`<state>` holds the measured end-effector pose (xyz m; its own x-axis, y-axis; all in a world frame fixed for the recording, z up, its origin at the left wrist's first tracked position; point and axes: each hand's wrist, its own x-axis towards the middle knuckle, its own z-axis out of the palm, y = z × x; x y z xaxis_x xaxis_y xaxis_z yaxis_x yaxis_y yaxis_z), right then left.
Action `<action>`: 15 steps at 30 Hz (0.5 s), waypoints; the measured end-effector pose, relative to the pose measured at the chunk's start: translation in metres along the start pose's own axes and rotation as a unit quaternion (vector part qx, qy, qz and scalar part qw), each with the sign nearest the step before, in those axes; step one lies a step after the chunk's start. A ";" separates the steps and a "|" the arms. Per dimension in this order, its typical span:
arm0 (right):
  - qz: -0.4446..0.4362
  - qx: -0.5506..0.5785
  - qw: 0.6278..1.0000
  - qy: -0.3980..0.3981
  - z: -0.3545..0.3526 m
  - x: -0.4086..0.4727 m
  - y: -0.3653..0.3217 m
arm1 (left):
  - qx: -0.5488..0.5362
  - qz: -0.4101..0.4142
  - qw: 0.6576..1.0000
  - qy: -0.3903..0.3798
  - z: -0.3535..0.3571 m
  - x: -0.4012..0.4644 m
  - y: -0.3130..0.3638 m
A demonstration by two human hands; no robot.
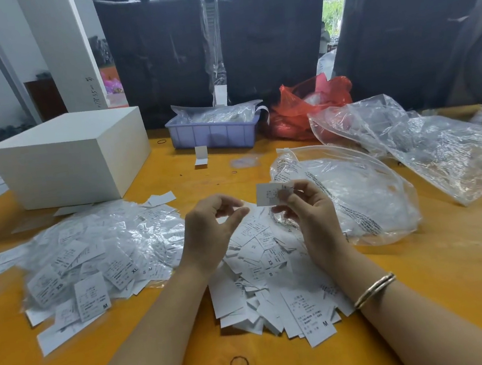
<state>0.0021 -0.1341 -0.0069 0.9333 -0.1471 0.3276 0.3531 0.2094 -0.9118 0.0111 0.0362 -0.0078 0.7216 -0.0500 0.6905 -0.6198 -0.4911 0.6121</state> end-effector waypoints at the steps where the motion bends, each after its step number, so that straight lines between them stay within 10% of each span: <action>1: -0.005 0.001 1.000 0.002 0.000 0.000 0.001 | 0.006 0.006 1.000 -0.002 0.000 0.000 0.000; 15: -0.110 -0.100 0.988 -0.037 -0.001 0.000 0.001 | 0.069 0.057 0.996 -0.017 -0.002 0.000 0.003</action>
<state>0.0023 -0.1352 -0.0084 0.8403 -0.0950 0.5337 0.5348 -0.0164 -0.8448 0.0085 0.0364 -0.0056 0.6609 -0.1402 0.7373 -0.6515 -0.5948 0.4709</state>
